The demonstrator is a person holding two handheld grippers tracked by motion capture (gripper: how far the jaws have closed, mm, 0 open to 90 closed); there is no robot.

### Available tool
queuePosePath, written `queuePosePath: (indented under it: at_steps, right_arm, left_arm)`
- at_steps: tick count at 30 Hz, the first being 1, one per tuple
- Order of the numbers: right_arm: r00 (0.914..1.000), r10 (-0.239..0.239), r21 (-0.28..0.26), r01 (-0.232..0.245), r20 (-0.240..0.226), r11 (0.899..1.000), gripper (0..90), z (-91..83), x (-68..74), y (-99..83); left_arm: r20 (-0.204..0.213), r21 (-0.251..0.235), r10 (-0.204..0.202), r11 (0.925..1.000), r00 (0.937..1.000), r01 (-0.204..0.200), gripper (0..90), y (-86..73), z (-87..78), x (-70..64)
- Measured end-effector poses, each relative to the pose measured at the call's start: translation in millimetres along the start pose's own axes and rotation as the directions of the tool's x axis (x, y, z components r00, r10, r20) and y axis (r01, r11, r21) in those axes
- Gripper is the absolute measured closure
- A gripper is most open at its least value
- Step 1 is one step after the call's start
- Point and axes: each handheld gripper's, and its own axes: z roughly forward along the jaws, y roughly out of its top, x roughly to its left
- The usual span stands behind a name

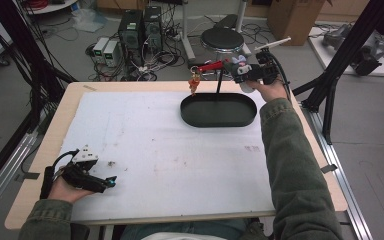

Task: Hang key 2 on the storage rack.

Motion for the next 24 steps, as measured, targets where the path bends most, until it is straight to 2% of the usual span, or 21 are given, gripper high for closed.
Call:
queuePosePath:
  at_steps: [3, 6, 7, 13, 15, 16, 17, 21, 24]
  right_arm:
    - [0.9991, 0.035, -0.030, -0.036, -0.025, 0.999, 42.8, 3.5, -4.4, 1.4]
    - [0.9965, 0.081, -0.049, -0.082, -0.021, 0.995, 42.8, 6.8, -8.0, 2.3]
    - [0.9956, 0.091, -0.041, -0.092, -0.023, 0.995, 42.8, 8.1, -9.2, 2.1]
    - [0.9950, 0.100, -0.057, -0.100, -0.010, 0.993, 42.5, 4.3, -11.1, 1.2]
    - [0.9915, 0.130, -0.064, -0.129, 0.007, 0.990, 36.1, 2.4, -11.6, 0.6]
    - [0.9899, 0.137, -0.064, -0.134, 0.036, 0.989, 30.7, 1.6, -11.3, 0.3]
    - [0.9889, 0.125, -0.078, -0.119, 0.079, 0.990, 22.8, 0.2, -10.9, -0.2]
    - [0.9871, 0.113, -0.100, -0.102, 0.114, 0.990, 15.5, -5.4, -9.9, -3.2]
    - [0.9900, 0.091, -0.102, -0.080, 0.107, 0.992, 11.4, -9.5, -10.6, -8.1]
  left_arm:
    - [0.000, 0.001, 0.000, 1.0000, 1.0000, 0.000, 2.3, 0.1, 1.0, -0.1]
    - [0.004, -0.008, -0.004, 1.0000, 1.0000, 0.004, 2.3, 0.5, -0.2, -0.3]
    - [0.005, -0.011, -0.007, 0.9999, 1.0000, 0.007, 2.3, 0.6, -0.6, -0.3]
    - [0.009, -0.007, -0.005, 1.0000, 1.0000, 0.005, 2.3, 0.7, 0.1, -0.1]
    - [0.009, -0.006, -0.003, 1.0000, 1.0000, 0.003, 2.3, 0.7, -0.2, 0.0]
    - [0.010, -0.007, -0.004, 1.0000, 0.9999, 0.004, 2.3, 0.8, -0.4, 0.2]
    - [0.011, -0.009, -0.006, 0.9999, 0.9999, 0.006, 2.3, 0.7, -0.3, 0.3]
    - [0.012, 0.001, 0.001, 1.0000, 0.9999, -0.001, 2.3, 1.1, 0.3, 0.3]
    - [0.012, 0.002, 0.001, 1.0000, 0.9999, -0.001, 2.3, 1.4, 0.4, 0.1]
